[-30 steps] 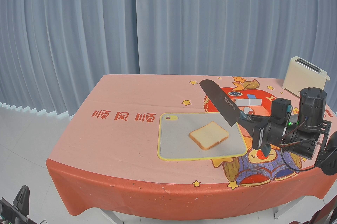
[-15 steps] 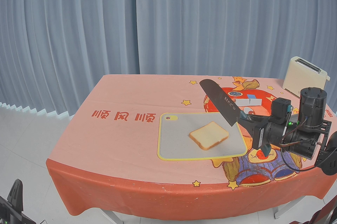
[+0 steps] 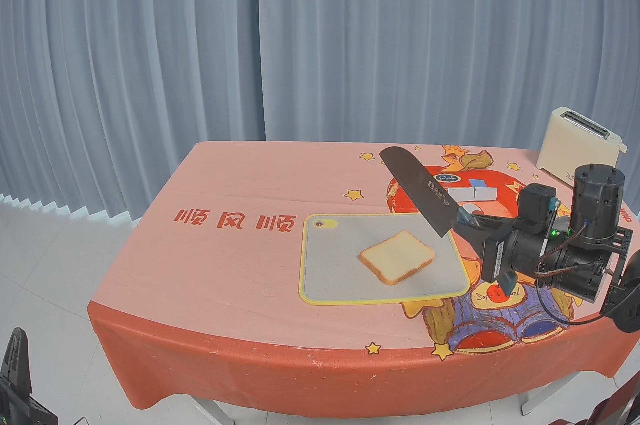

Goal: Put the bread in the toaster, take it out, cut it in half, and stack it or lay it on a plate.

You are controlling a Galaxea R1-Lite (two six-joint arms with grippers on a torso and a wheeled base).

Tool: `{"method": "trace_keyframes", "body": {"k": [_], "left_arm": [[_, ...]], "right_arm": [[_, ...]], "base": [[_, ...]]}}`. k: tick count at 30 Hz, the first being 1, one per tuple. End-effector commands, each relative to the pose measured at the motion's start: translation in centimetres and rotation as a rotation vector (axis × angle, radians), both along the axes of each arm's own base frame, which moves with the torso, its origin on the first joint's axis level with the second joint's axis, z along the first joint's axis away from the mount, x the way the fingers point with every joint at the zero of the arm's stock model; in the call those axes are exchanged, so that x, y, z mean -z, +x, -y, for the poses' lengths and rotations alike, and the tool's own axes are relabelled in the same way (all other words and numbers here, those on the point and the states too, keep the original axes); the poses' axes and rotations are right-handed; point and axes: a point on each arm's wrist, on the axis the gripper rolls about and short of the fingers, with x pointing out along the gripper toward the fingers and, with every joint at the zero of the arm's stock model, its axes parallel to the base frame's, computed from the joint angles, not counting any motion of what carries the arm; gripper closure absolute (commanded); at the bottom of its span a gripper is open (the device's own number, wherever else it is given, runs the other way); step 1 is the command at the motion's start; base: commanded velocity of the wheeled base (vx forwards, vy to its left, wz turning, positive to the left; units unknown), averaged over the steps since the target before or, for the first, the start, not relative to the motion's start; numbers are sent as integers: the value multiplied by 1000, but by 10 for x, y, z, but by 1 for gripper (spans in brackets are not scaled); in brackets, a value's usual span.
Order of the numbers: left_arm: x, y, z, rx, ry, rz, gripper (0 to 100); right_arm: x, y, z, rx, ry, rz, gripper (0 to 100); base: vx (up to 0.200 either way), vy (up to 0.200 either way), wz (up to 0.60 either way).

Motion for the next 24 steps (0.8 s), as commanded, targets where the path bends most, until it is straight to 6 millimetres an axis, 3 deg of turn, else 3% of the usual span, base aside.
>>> {"method": "trace_keyframes", "body": {"k": [1, 8, 24], "left_arm": [[4, 0, 0, 9, 12, 10, 100], [2, 3, 1, 39, 19, -19, 100], [-31, 34, 2, 83, 30, -21, 100]], "right_arm": [[-2, -1, 0, 0, 4, 5, 100], [-1, -2, 1, 0, 2, 3, 100], [4, -7, -5, -28, -10, -15, 100]], "base": [[0, 0, 0], [0, 0, 0], [0, 0, 0]]}}
